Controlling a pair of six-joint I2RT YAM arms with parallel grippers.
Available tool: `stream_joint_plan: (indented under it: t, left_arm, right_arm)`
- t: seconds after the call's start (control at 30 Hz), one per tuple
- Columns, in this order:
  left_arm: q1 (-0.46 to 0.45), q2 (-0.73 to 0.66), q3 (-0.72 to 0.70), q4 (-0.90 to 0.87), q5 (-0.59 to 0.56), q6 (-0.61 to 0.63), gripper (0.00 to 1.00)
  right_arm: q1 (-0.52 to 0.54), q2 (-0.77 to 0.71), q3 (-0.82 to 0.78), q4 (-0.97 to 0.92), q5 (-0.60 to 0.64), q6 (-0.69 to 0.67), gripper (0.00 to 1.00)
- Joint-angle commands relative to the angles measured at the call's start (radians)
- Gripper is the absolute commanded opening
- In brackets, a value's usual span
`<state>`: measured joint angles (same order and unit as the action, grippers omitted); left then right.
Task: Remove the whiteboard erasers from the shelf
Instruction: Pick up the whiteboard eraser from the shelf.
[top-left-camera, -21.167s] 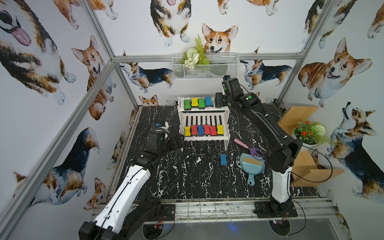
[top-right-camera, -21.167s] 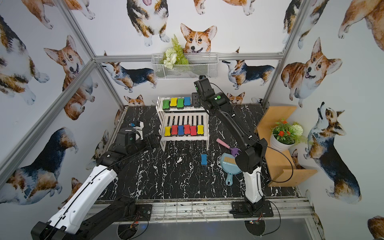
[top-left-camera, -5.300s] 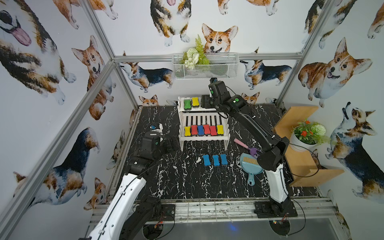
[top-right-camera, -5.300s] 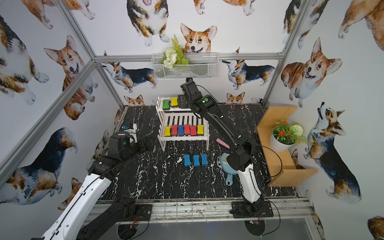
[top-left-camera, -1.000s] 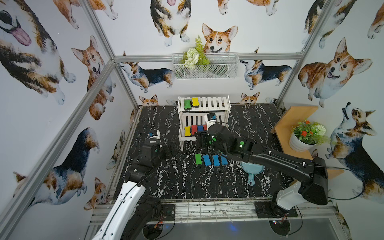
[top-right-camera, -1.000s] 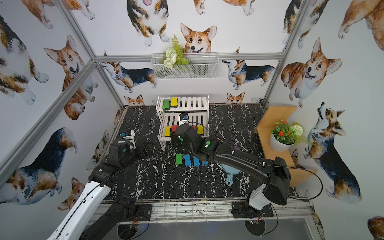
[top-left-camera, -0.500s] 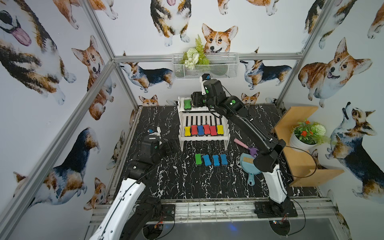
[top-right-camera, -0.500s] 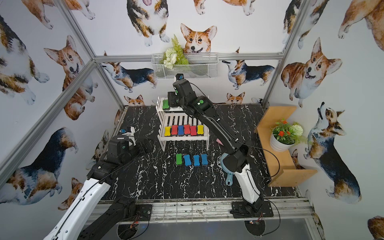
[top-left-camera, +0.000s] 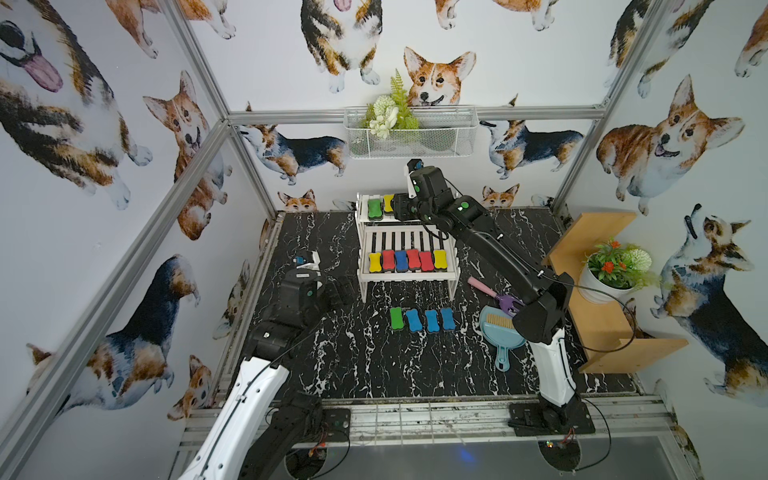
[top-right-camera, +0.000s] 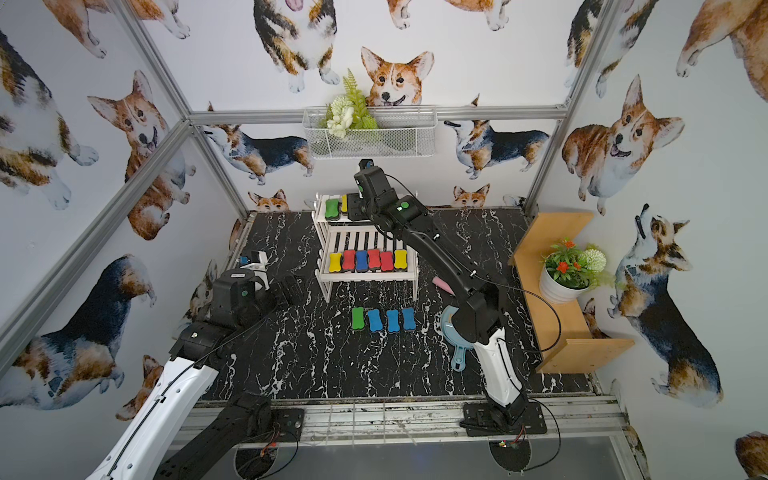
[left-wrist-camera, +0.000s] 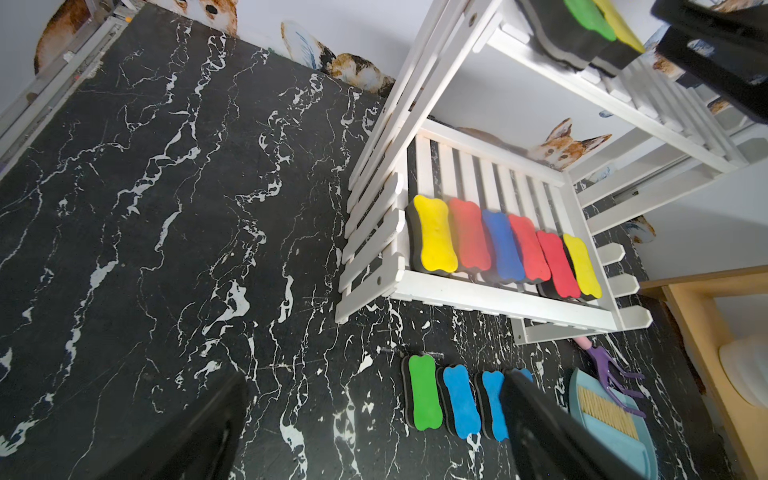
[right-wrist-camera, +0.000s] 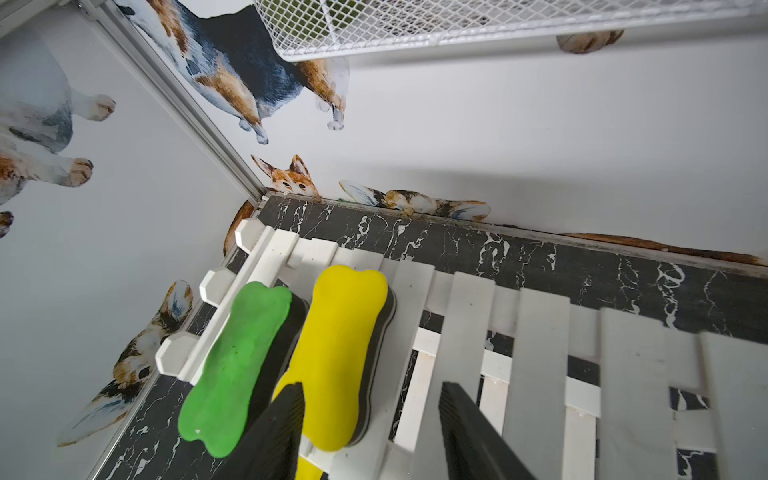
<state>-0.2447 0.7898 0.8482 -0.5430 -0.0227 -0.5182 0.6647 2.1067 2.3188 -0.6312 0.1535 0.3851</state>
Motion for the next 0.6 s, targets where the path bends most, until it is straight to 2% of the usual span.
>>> stream_joint_plan:
  t: [0.0, 0.33, 0.57]
  left_arm:
    - [0.001, -0.002, 0.000, 0.009, -0.006, 0.014, 1.00]
    - [0.001, 0.001, 0.006, 0.005, -0.009, 0.021, 1.00]
    - [0.001, -0.004, 0.000, 0.003, -0.016, 0.027, 1.00]
  right_arm:
    - [-0.001, -0.017, -0.034, 0.074, -0.009, 0.018, 0.60]
    - [-0.001, 0.044, 0.015, -0.001, 0.035, 0.034, 0.57]
    - [-0.001, -0.049, -0.116, 0.012, 0.093, 0.049, 0.55]
